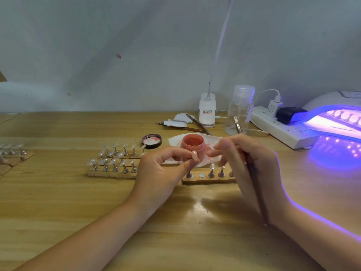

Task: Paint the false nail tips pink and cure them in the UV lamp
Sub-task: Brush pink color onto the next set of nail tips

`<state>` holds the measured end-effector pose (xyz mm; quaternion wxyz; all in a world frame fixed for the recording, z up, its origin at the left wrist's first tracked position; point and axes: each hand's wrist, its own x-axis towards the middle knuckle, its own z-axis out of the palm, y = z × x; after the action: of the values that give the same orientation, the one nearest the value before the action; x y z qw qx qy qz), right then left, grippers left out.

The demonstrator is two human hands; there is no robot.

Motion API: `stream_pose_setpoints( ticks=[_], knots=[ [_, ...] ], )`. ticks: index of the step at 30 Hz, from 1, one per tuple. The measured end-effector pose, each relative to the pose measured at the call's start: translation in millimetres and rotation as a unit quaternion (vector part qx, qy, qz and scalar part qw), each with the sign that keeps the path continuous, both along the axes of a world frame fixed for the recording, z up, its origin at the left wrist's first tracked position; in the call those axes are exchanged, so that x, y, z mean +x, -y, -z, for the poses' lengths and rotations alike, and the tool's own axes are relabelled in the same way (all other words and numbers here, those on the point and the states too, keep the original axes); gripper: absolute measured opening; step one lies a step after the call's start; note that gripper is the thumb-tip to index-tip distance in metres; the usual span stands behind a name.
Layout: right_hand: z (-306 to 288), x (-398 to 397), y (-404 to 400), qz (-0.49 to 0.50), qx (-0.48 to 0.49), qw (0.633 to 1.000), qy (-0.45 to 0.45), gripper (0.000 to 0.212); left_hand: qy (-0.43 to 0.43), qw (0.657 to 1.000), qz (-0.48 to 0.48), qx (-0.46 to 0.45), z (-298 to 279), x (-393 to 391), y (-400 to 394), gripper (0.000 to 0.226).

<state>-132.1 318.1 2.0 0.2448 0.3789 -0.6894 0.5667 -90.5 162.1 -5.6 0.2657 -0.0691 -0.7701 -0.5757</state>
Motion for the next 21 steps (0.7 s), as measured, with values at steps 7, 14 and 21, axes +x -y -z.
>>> stream_pose_setpoints(
  ticks=[7,14,21],
  knots=[
    [8.5,-5.4,3.5,0.007,0.093,0.995,-0.038,0.037,-0.01,0.999,0.033,-0.017,1.7,-0.9,1.2,0.012],
    [8.3,-6.2,5.1,0.003,0.096,0.994,-0.061,0.029,-0.013,0.999,0.03,-0.038,0.7,-0.1,-0.3,0.01],
    [9.8,-10.1,-0.1,-0.003,0.035,0.998,0.052,0.023,-0.008,0.996,0.031,-0.081,2.0,-1.4,-1.1,0.027]
  ],
)
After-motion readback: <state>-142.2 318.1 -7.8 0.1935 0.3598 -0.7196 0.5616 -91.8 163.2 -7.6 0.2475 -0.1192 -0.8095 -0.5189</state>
